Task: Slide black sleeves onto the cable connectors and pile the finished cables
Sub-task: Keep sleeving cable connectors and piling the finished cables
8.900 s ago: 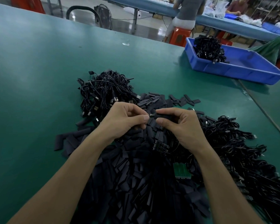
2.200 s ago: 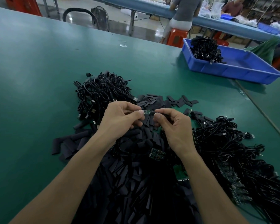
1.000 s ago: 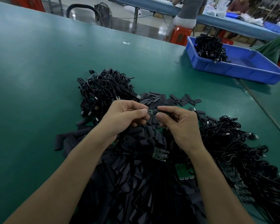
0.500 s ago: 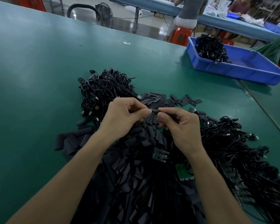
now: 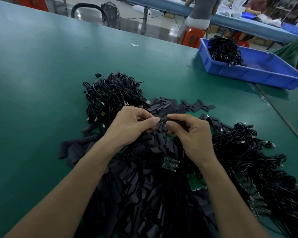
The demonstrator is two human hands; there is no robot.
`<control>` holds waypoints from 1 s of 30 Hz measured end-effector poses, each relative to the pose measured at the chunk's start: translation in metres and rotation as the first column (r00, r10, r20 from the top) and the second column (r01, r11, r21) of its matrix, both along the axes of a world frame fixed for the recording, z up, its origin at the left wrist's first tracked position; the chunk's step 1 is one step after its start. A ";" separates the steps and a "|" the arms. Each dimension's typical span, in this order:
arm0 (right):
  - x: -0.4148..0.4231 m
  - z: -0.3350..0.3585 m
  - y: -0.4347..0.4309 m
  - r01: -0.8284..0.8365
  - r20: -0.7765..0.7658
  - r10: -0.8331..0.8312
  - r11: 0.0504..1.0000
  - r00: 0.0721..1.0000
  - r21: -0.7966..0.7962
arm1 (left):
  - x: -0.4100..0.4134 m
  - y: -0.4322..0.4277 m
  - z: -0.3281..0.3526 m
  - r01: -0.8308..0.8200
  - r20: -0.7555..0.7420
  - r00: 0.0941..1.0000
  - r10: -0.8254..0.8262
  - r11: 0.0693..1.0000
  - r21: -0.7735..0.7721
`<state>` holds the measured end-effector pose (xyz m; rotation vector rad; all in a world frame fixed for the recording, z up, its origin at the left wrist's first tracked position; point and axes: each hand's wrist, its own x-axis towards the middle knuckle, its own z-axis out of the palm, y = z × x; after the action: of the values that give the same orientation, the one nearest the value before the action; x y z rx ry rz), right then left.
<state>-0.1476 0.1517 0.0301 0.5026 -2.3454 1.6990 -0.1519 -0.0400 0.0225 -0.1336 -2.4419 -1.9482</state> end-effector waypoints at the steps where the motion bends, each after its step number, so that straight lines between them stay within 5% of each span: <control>1: 0.000 0.000 0.000 0.000 -0.002 0.000 1.000 1.000 0.006 | 0.000 0.000 0.001 0.004 -0.004 1.000 -0.004 1.000 0.004; 23: 0.000 -0.001 -0.002 0.002 -0.039 -0.001 1.000 0.999 0.025 | 0.004 0.003 0.005 0.046 0.024 0.999 -0.045 0.999 -0.030; 30: -0.001 -0.004 -0.008 0.222 -0.016 -0.225 0.969 0.974 -0.107 | 0.008 0.011 0.005 0.030 0.000 1.000 -0.030 1.000 0.005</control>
<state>-0.1481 0.1438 0.0260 0.2311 -2.1847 1.6869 -0.1435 -0.0285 0.0278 -0.1709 -2.4487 -1.9660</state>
